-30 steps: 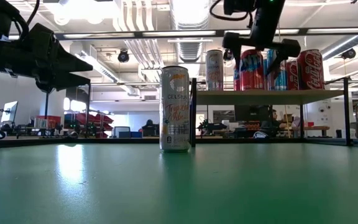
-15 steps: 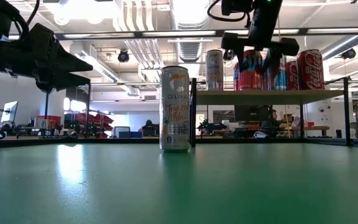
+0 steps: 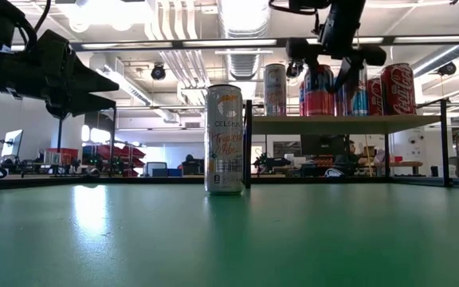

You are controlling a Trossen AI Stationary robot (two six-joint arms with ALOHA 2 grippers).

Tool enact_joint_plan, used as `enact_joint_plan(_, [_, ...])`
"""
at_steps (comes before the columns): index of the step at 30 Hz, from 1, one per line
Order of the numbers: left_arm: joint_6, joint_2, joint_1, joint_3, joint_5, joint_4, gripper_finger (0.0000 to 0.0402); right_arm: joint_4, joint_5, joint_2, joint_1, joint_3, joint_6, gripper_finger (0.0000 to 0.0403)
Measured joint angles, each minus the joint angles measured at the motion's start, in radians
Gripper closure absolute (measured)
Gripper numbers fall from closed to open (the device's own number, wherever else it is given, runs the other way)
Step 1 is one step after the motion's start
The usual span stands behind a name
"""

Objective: Place canned beverage on shelf
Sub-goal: Adjust the red soda can on the shelf, then put the white-yellow soda can on the shelf and align it with the other white-yellow soda can

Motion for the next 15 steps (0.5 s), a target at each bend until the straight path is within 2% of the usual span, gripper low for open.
enact_joint_plan(8, [0.0,0.0,0.0,0.0,0.0,0.0,0.0017,-0.042,-0.068,-0.019,0.014,0.0,0.014,0.0199])
enact_joint_plan(15, [0.0,0.0,0.0,0.0,0.0,0.0,0.0017,-0.087,-0.101,-0.045,0.093,0.014,0.032,0.0218])
